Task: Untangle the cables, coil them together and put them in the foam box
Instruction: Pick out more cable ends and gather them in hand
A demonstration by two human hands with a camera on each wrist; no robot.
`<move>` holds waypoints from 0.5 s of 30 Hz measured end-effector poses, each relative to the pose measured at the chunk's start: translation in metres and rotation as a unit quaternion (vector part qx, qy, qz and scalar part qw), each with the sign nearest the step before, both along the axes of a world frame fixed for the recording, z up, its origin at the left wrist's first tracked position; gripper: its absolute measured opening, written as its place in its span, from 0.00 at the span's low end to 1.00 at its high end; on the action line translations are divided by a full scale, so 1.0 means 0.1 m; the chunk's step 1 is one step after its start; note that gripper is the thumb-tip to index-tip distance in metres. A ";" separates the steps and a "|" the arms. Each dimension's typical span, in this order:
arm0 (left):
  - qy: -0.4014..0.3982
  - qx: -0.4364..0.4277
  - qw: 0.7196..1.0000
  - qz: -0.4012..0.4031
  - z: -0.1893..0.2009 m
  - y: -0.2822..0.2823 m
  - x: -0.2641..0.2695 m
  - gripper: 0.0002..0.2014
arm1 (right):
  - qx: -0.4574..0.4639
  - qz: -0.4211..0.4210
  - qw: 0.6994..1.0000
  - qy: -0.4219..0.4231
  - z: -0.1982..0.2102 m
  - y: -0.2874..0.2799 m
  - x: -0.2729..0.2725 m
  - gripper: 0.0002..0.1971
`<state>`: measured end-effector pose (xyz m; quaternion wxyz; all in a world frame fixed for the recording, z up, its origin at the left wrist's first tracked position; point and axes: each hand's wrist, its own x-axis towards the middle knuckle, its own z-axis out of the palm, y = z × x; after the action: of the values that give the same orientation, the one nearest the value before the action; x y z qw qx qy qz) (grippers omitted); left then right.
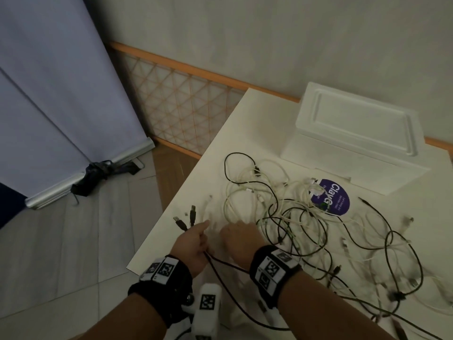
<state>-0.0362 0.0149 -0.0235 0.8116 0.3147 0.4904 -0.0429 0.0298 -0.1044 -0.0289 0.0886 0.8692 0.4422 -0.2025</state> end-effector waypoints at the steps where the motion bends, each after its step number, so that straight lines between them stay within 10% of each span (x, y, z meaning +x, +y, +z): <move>1: 0.000 -0.006 1.000 -0.001 0.01 0.02 0.01 0.17 | -0.002 -0.004 1.000 -0.009 0.04 -0.03 0.03 0.14; 7: -0.049 -0.008 0.998 -0.049 0.22 0.01 0.24 0.11 | 0.255 -0.090 0.958 -0.094 0.37 -0.21 0.25 0.07; 15: -0.136 0.020 0.990 -0.045 0.51 -0.07 0.71 0.13 | 0.251 -0.067 0.964 -0.050 0.66 -0.65 0.17 0.06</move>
<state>0.0344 0.0078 0.0275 0.8616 0.3552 0.3617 -0.0261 0.0467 -0.1693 0.0372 -0.1241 0.9004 0.4144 -0.0467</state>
